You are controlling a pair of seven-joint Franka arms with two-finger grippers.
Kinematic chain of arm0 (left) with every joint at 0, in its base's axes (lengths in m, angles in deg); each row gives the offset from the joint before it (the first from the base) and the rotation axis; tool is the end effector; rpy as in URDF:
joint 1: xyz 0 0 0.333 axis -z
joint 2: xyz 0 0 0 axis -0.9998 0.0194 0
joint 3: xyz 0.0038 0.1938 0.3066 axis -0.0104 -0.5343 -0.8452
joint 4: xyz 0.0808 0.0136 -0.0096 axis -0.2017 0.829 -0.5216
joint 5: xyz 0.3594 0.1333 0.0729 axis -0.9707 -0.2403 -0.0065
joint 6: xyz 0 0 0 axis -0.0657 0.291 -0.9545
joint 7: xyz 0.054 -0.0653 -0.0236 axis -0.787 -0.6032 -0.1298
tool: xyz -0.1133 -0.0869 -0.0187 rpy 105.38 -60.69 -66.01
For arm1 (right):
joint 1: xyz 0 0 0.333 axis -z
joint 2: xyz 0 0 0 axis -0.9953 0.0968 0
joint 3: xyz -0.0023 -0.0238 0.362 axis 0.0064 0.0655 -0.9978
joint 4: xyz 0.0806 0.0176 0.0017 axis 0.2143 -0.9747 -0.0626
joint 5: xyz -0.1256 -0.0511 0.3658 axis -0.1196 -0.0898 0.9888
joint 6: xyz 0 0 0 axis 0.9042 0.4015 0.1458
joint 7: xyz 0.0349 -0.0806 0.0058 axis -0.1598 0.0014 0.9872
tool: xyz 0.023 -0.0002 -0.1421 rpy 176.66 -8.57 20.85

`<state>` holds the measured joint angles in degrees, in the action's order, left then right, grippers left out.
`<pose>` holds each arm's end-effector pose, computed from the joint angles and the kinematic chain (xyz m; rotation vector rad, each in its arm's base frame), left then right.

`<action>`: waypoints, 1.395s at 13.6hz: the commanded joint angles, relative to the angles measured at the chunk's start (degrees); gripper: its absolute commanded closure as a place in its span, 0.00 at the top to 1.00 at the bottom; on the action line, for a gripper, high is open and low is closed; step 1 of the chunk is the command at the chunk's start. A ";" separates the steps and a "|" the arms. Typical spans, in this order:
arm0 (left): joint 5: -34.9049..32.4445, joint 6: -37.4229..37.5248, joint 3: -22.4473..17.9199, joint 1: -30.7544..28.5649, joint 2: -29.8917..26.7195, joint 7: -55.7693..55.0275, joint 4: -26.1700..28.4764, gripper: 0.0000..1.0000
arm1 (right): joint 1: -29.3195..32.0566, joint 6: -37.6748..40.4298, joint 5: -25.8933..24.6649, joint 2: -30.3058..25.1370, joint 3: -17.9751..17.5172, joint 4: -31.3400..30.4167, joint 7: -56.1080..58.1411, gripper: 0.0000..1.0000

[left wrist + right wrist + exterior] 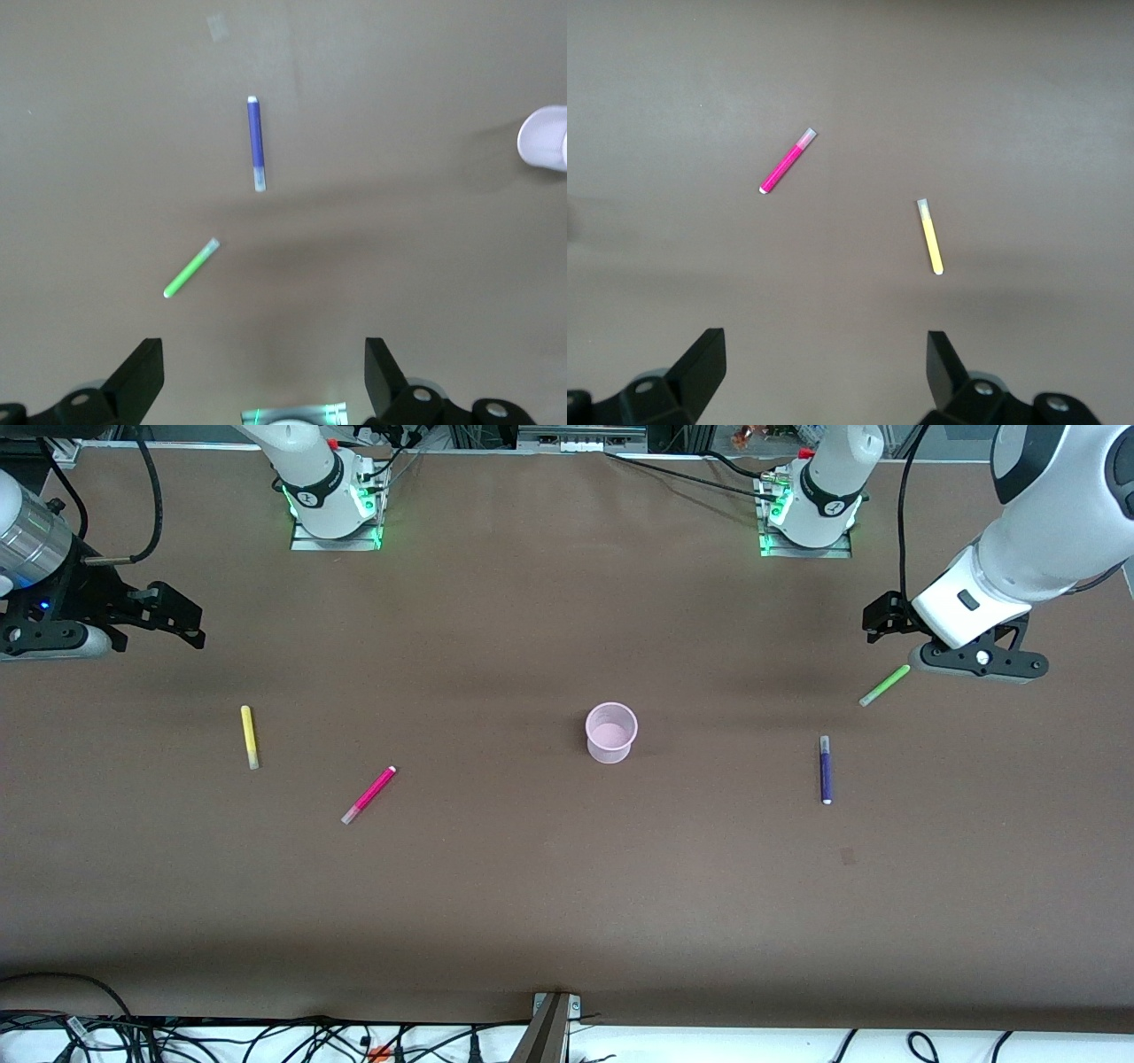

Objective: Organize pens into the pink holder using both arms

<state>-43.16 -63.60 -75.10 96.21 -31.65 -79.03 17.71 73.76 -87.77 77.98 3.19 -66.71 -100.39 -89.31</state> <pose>0.5261 -0.0843 0.5503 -3.0637 0.2155 0.3145 0.5506 0.0507 0.6147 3.1402 0.0807 0.0090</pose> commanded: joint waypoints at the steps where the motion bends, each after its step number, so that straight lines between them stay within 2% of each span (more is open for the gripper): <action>1: 0.11 2.28 -0.30 -0.02 5.66 1.56 -4.95 1.00 | 0.13 0.32 1.15 0.41 0.08 1.10 0.79 1.00; 6: -5.26 -13.17 -0.21 0.15 12.43 1.65 0.31 1.00 | 0.05 0.06 1.06 0.32 -0.10 1.01 0.70 1.00; 9: -5.52 -17.49 -0.21 -0.46 17.61 1.65 1.29 1.00 | 0.05 0.06 0.97 0.32 -0.10 1.01 0.70 1.00; 11: -5.43 -24.84 -0.21 -0.55 22.70 1.65 2.42 1.00 | -0.04 -0.03 1.06 0.41 -0.18 1.01 0.70 1.00; 14: -5.87 -37.68 -0.21 -3.09 27.11 1.91 7.78 1.00 | -0.04 -0.12 1.06 0.41 -0.18 1.01 0.70 1.00; 18: -5.96 -47.88 -0.47 -4.77 32.30 7.36 7.44 1.00 | -0.04 -0.29 1.06 0.32 -0.18 1.01 0.70 1.00; 19: -5.96 -48.17 -0.39 -5.21 32.83 7.36 7.44 0.98 | -0.04 -0.29 1.06 0.32 -0.18 1.01 0.70 1.00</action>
<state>-48.06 -110.37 -75.59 91.63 0.75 -73.11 25.83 73.70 -88.15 78.13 3.25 -66.86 -100.33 -89.31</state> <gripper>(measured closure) 0.004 0.000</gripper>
